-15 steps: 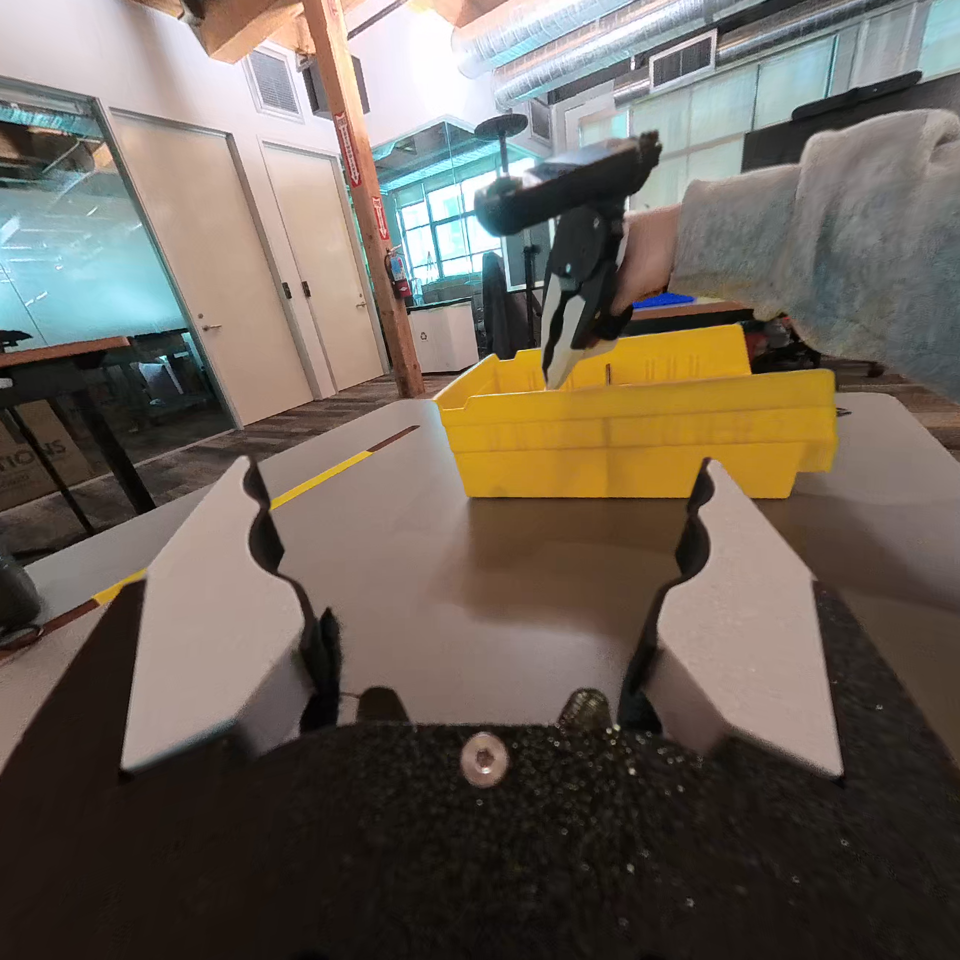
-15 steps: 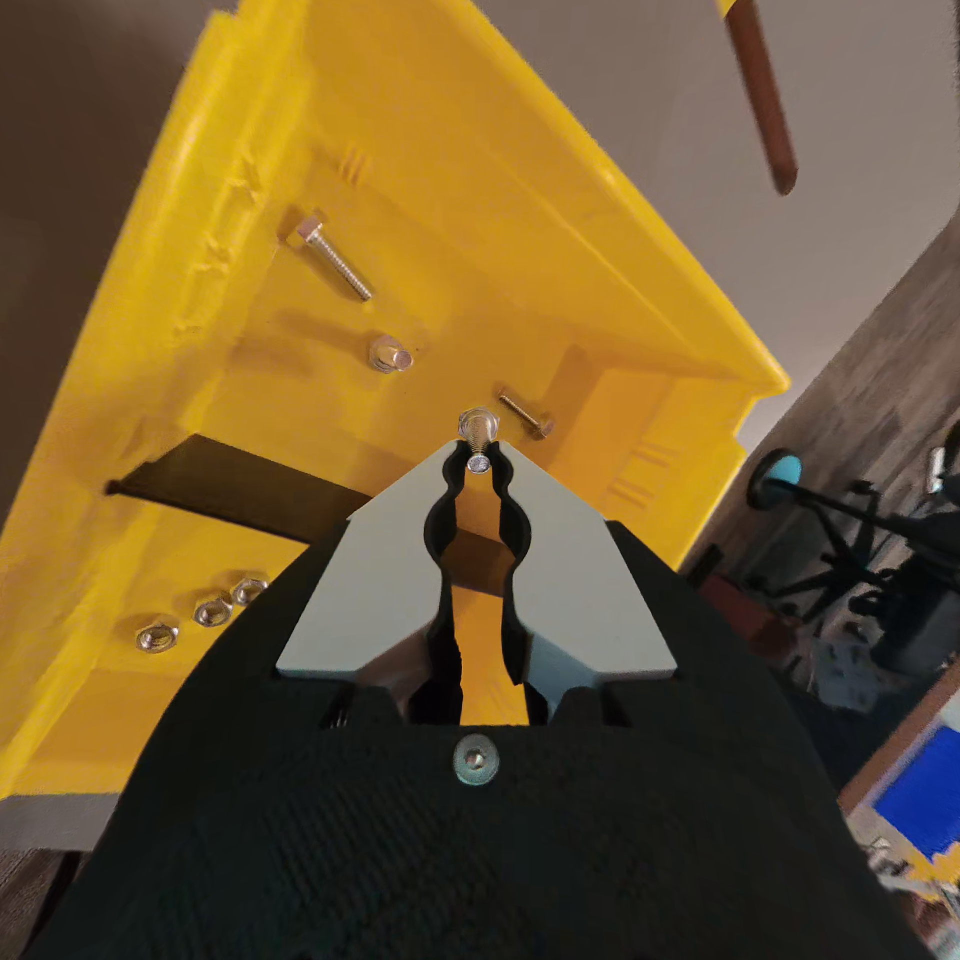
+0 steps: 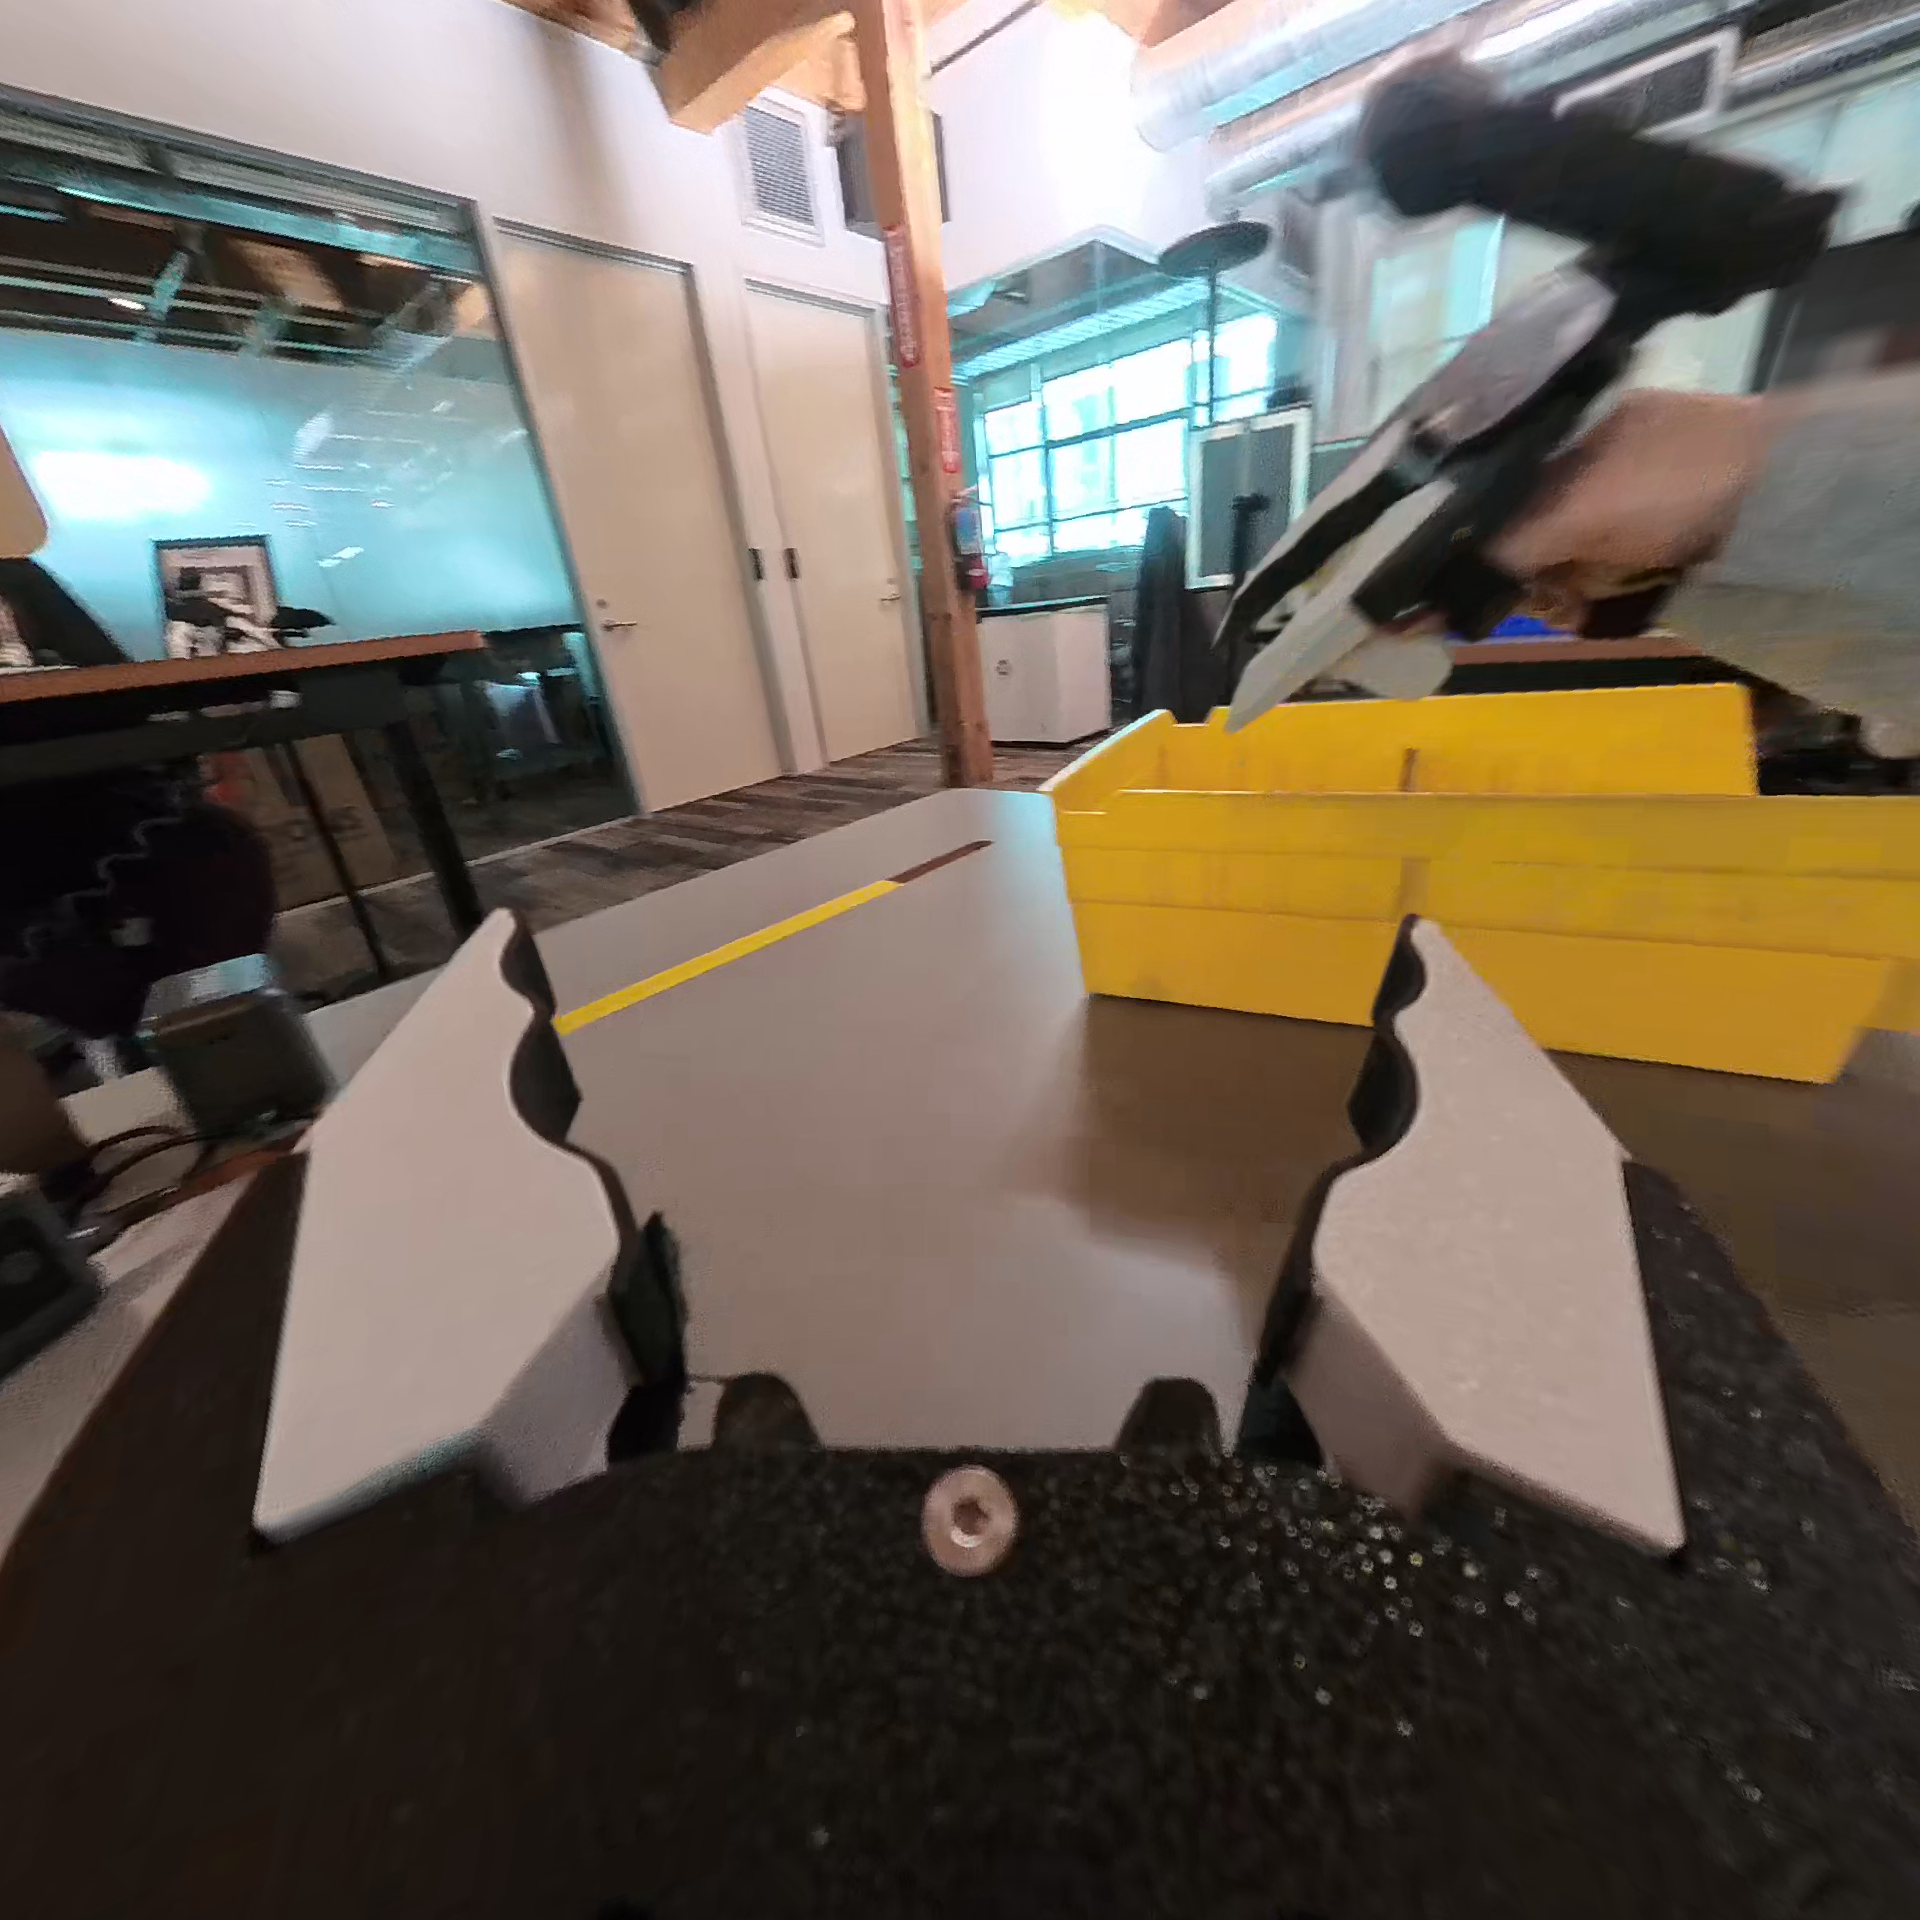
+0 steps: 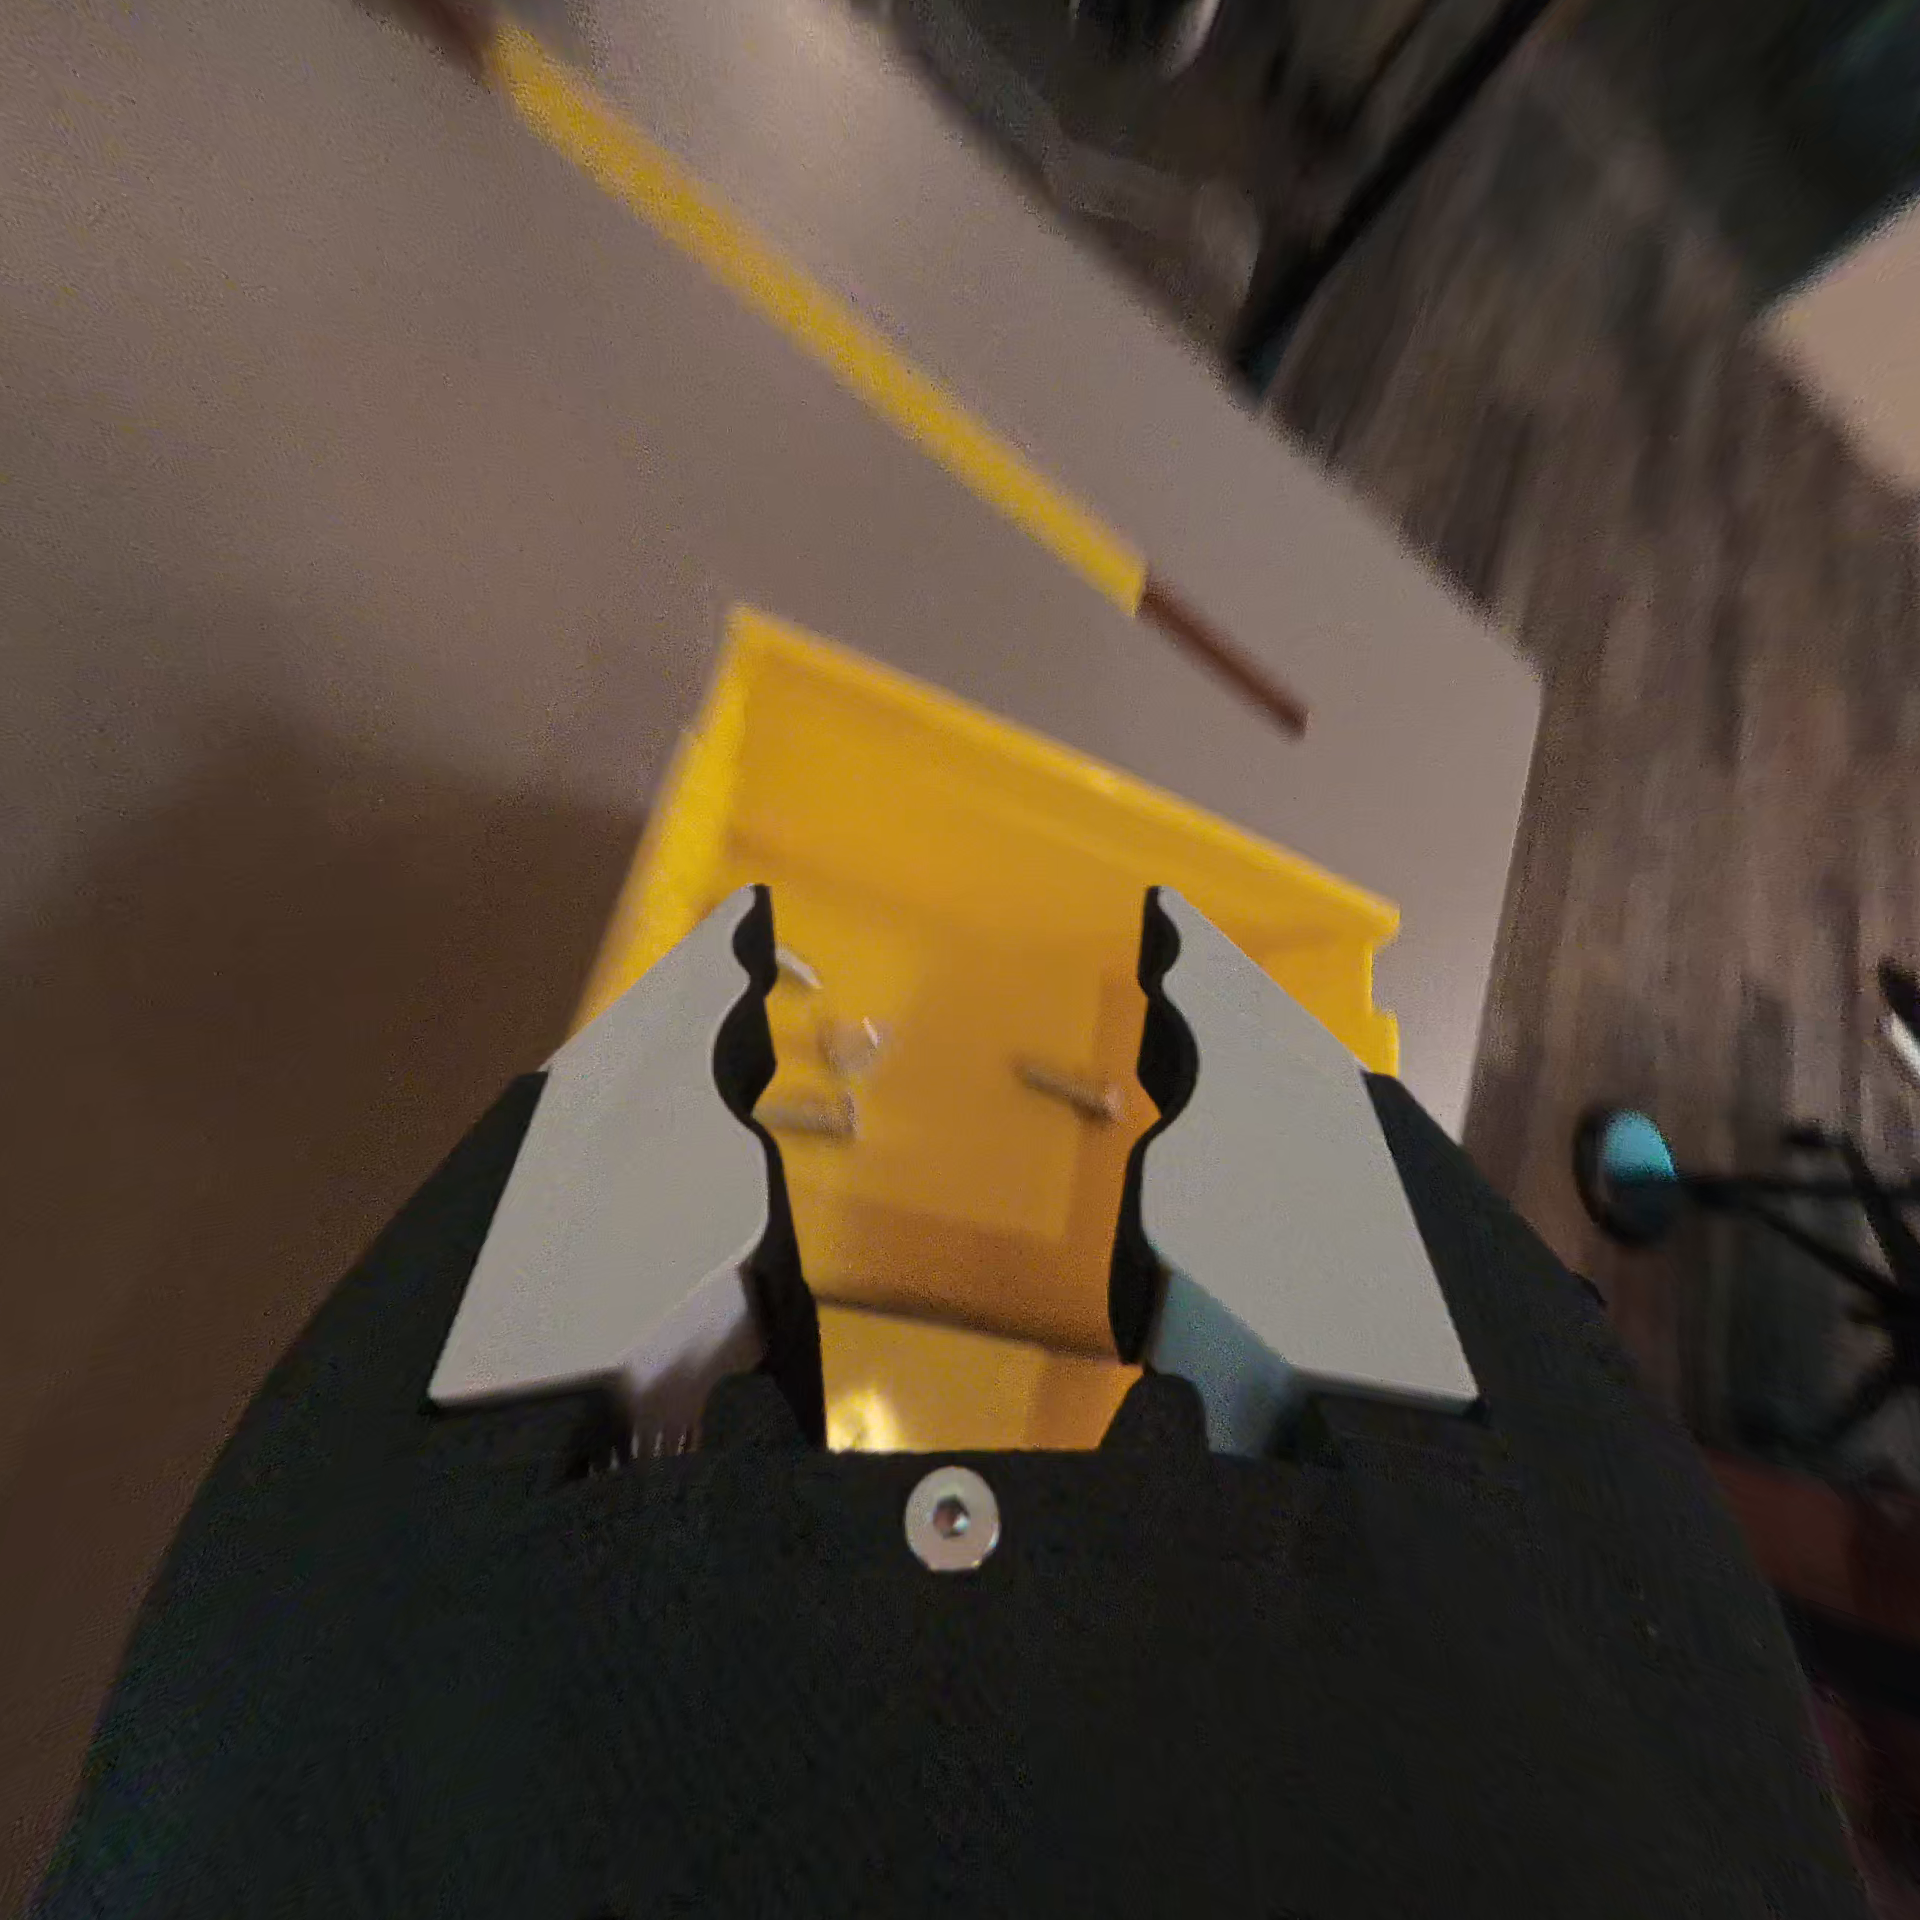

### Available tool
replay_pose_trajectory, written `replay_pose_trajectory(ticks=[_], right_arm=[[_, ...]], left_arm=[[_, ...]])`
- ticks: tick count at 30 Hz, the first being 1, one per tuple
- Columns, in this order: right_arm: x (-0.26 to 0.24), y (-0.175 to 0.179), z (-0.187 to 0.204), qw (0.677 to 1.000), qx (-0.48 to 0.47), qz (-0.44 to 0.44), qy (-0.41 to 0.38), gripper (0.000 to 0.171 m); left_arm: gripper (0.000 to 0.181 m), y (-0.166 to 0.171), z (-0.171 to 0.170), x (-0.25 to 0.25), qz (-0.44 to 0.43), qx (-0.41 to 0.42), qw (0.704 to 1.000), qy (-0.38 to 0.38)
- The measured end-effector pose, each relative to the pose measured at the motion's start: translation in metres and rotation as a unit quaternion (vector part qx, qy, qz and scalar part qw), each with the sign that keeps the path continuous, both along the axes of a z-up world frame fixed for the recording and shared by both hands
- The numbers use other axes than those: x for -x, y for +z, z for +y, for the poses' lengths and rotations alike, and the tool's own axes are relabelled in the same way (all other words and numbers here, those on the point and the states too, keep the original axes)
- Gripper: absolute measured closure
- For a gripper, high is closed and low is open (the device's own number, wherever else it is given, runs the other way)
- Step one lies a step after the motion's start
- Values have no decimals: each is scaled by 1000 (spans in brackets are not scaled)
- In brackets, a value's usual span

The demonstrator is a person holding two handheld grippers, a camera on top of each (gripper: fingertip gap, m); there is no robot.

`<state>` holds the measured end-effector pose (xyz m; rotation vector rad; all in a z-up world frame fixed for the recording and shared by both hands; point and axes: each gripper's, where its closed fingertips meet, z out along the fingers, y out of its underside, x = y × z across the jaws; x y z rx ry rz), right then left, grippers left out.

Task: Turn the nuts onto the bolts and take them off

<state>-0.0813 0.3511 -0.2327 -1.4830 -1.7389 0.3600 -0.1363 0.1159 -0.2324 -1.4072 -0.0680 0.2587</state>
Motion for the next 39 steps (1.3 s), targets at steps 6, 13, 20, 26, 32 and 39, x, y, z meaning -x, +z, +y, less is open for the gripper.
replay_pose_trajectory(ticks=[6, 13, 20, 26, 32, 39], right_arm=[[45, 55, -142, 934, 66, 318, 147, 49], [86, 10, -178, 901, -35, 392, 184, 19], [79, -2, -188, 868, -26, 455, 198, 17], [75, 6, -184, 855, -78, 475, 194, 22], [77, -3, -165, 867, -22, 470, 161, 26], [67, 2, -152, 866, -59, 479, 134, 85]], left_arm=[[23, 13, -25, 43, 34, -31, 991, 126], [22, 20, -41, 66, 120, -27, 972, 199], [22, 18, -36, 61, 174, 7, 961, 213], [22, 14, -33, 61, 174, 7, 962, 211], [23, 10, -30, 60, 149, -11, 972, 179], [31, 10, -35, 60, 121, -20, 979, 165]])
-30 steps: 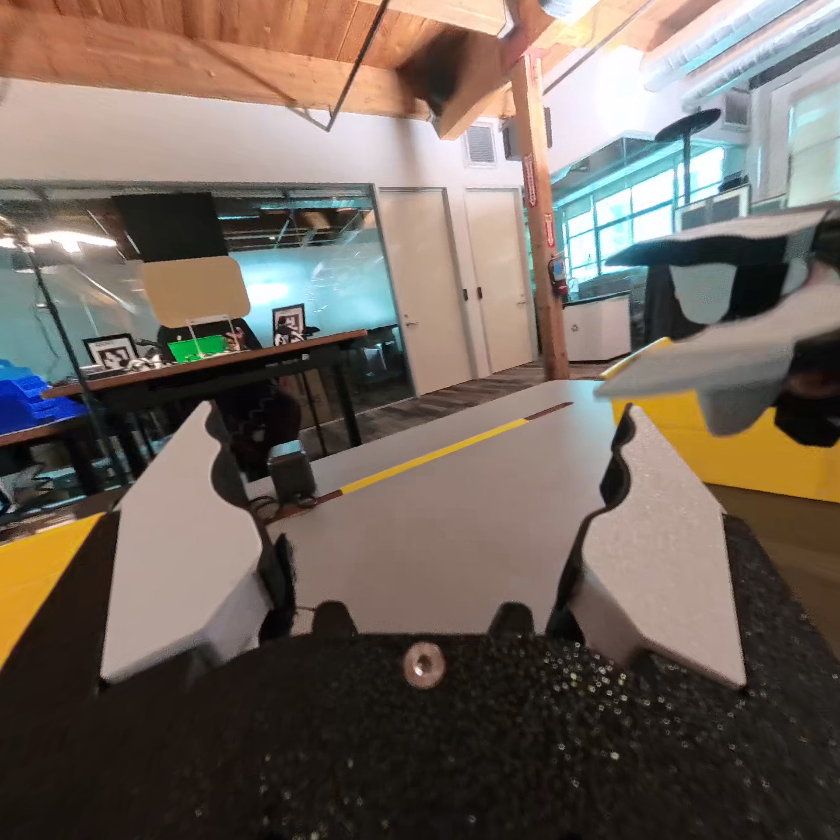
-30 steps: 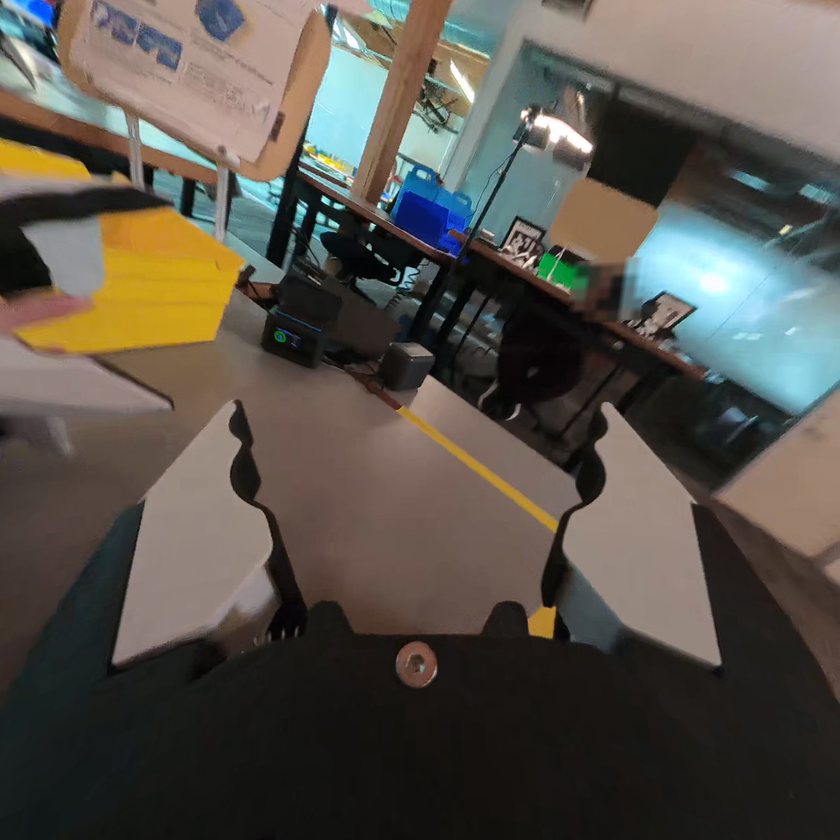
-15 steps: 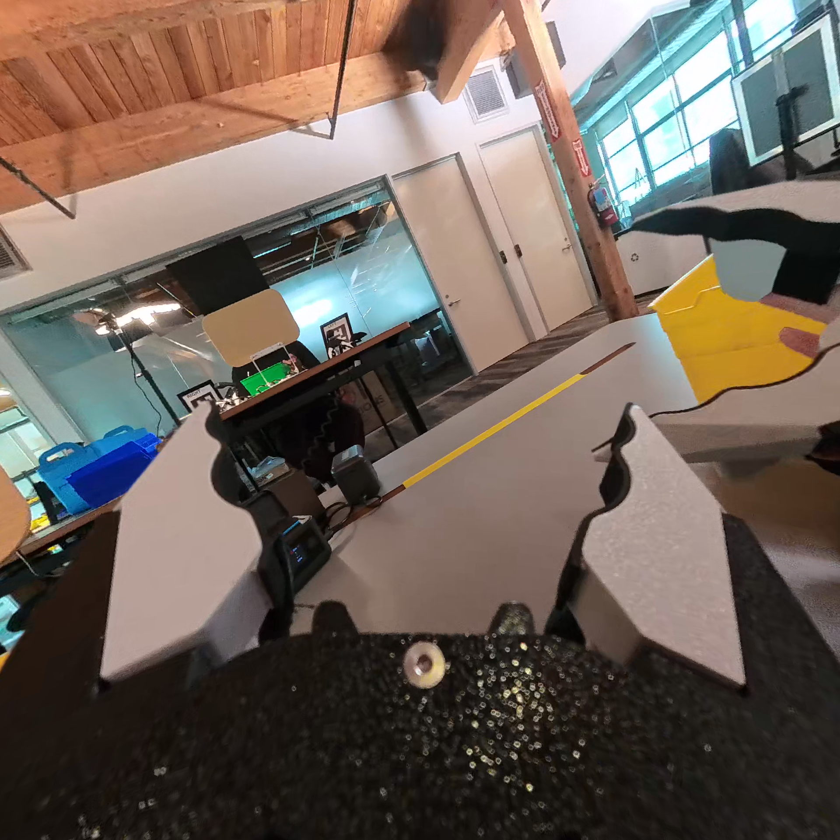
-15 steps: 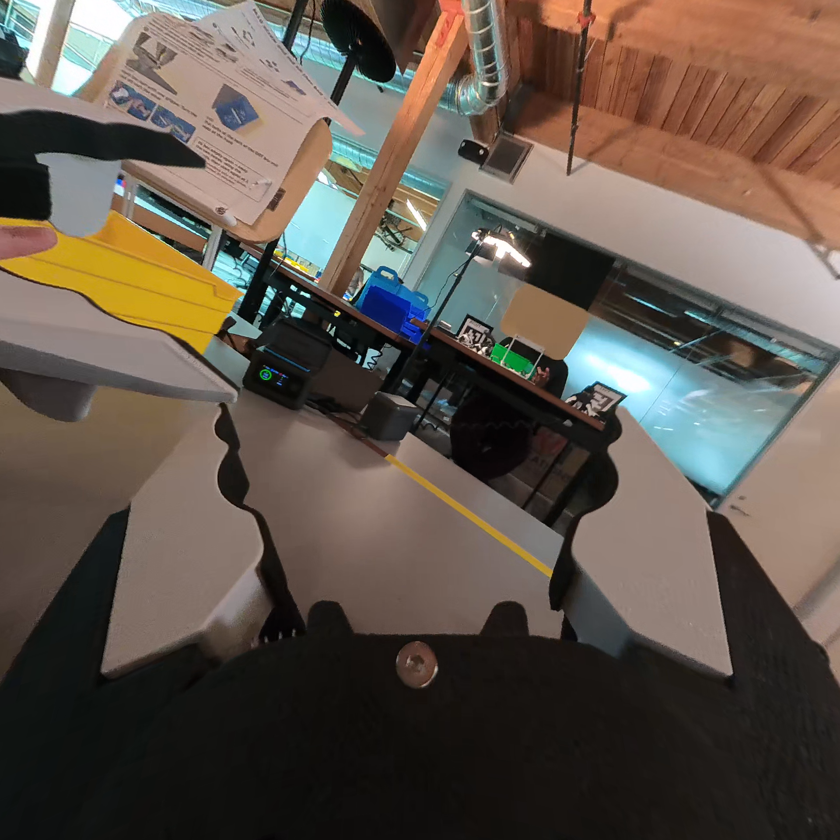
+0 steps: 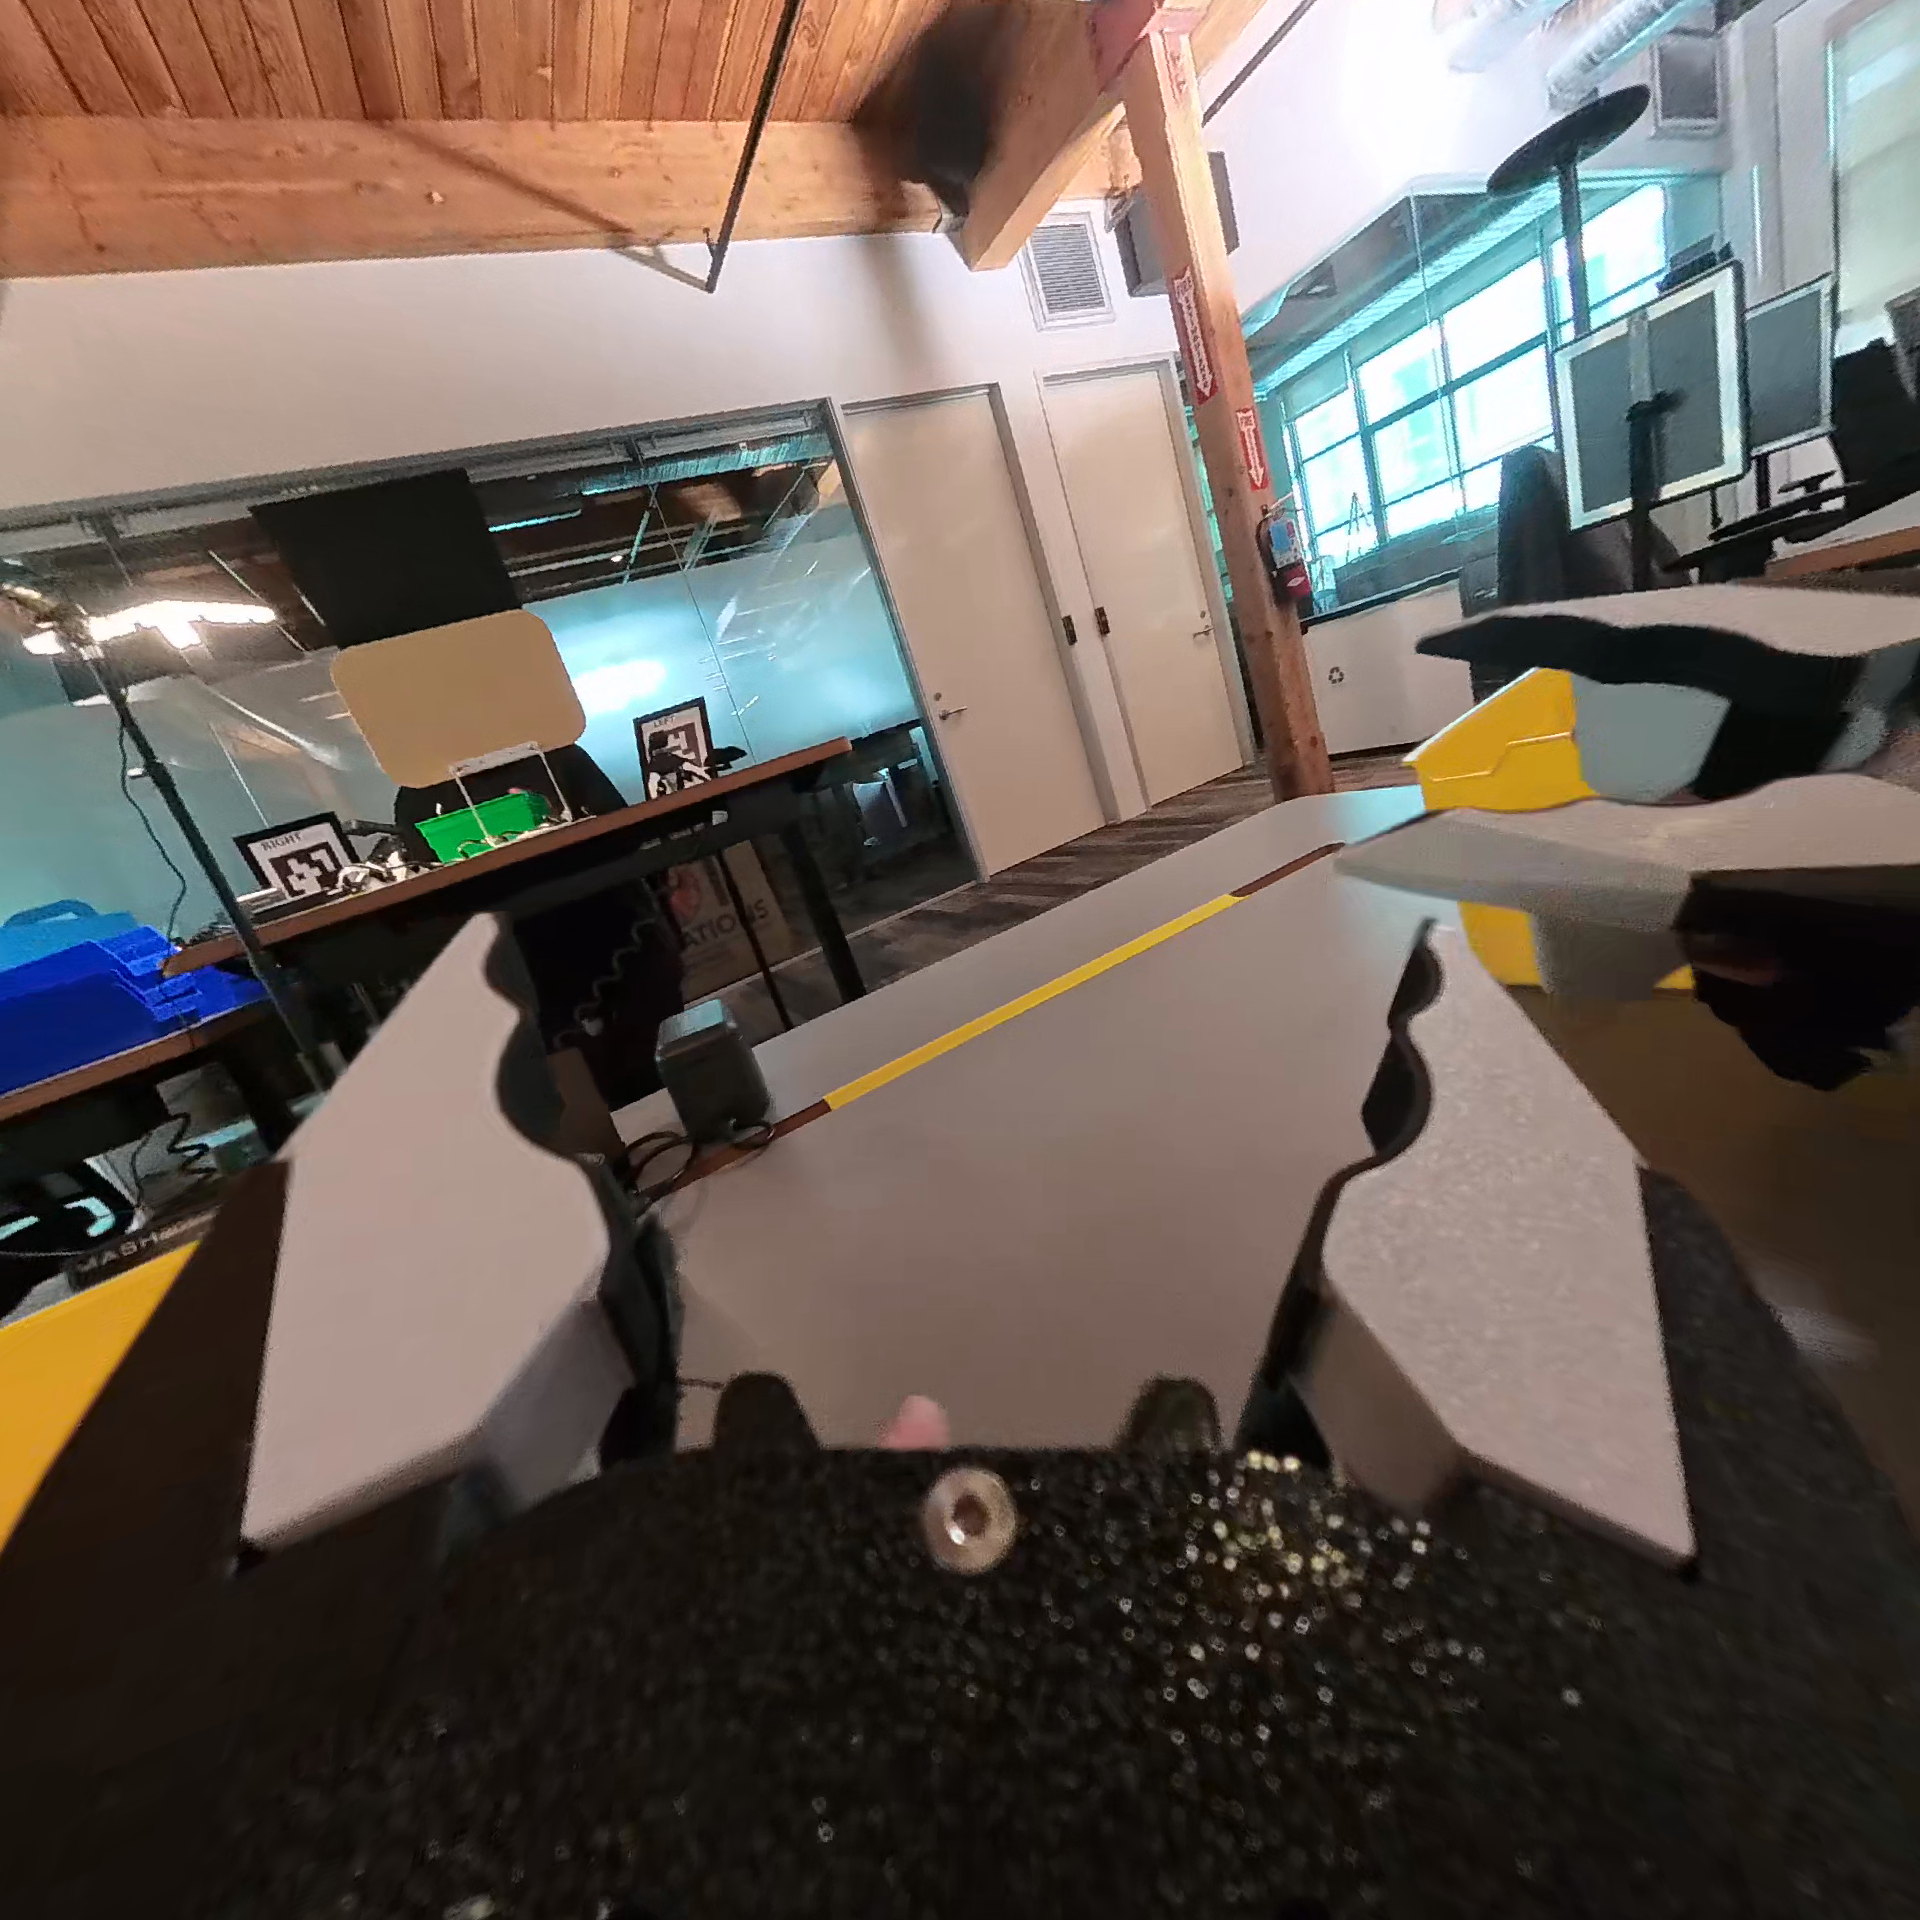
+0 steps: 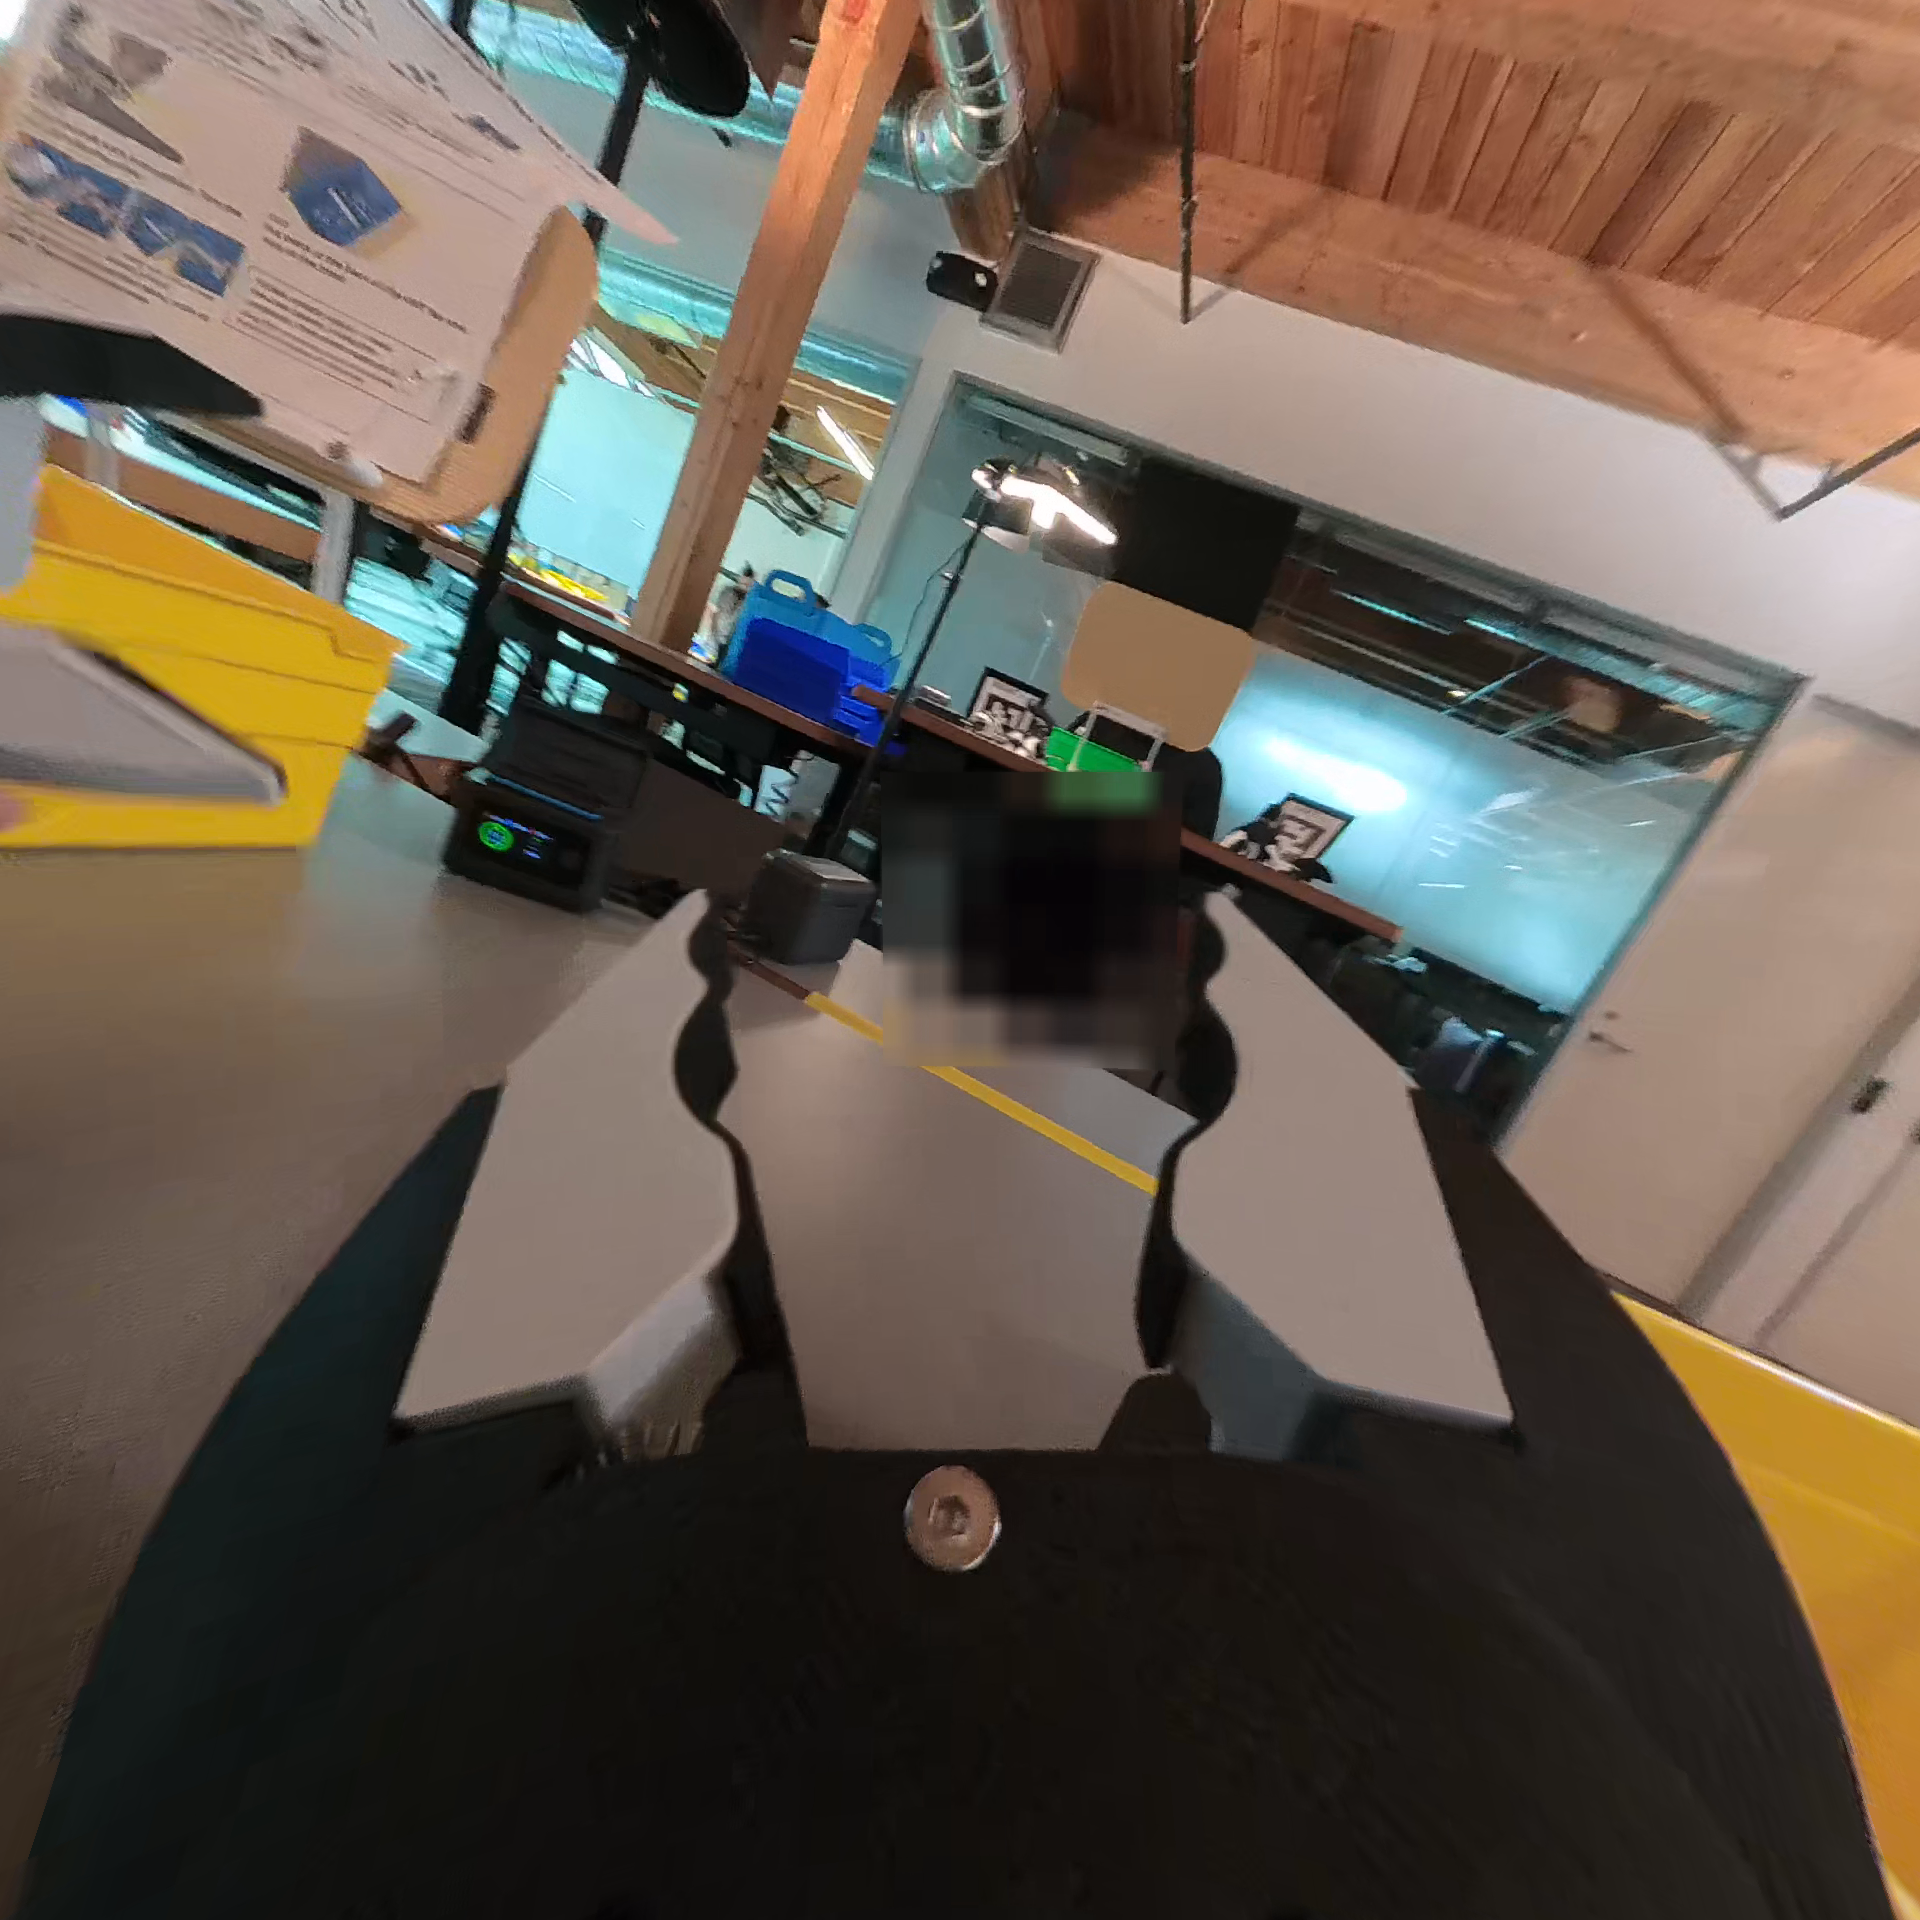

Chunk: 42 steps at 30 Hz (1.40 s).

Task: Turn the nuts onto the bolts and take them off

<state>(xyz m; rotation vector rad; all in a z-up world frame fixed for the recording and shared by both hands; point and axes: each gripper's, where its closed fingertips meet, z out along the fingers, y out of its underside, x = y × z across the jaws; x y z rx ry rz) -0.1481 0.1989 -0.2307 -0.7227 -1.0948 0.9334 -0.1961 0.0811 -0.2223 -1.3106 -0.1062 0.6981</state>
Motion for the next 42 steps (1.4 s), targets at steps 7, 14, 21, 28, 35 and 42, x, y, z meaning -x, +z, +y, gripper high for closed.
replay_pose_trajectory(ticks=[7, 14, 21, 28, 35, 42], right_arm=[[8, -19, 14, 996, -35, -60, -56, 122], [12, -25, 9, 995, -40, -74, -44, 124], [23, -32, 5, 993, -69, -91, -36, 130], [20, -33, 6, 990, -89, -94, -53, 133], [18, -27, -1, 987, -125, -81, -62, 124], [-50, 39, -32, 999, -39, -10, -31, 115]], left_arm=[[78, -20, 1, 12, -67, 37, 997, -1], [91, -33, 10, 6, -72, 82, 994, -15], [128, -48, 21, 0, -158, 107, 977, -94], [128, -53, 19, 3, -154, 124, 978, -68], [115, -57, 23, -20, -136, 154, 975, -78], [81, 33, -42, -5, -52, 96, 988, 113]])
